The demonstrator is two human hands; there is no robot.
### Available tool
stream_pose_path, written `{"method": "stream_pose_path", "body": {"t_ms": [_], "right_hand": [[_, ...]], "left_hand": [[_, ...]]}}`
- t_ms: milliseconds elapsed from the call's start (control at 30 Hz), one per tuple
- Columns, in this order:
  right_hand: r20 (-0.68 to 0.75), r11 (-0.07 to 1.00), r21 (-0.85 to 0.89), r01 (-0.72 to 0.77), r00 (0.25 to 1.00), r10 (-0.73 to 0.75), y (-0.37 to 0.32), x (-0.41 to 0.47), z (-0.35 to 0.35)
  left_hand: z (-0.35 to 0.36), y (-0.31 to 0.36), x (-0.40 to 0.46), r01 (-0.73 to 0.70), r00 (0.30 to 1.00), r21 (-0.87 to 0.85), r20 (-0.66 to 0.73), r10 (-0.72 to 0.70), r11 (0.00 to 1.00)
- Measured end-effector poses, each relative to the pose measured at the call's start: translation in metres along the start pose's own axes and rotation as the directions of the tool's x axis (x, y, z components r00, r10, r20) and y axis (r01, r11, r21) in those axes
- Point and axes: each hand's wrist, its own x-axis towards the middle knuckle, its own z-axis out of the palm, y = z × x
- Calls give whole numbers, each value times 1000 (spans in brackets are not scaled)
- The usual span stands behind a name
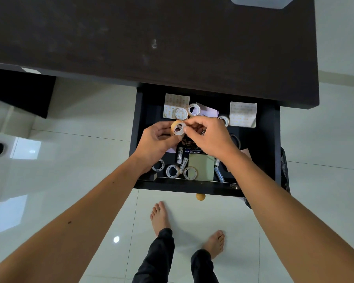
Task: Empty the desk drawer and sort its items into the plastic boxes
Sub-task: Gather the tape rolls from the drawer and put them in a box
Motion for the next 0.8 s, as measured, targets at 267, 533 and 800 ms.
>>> {"method": "stream_pose_path", "body": {"t_ms": [267,533,800], "right_hand": [[79,1000,-14,-7,997,8,1,-1,-4],[-182,994,-108,2,983,-22,17,26,-7],[-169,972,-229,-40,986,1,22,41,2]], "left_hand": [[3,0,0,2,1000,-33,-30,-3,999],[3,-2,1,21,999,-37,-44,-22,999],[2,-6,1,24,999,-24,-31,-24,999]]}}
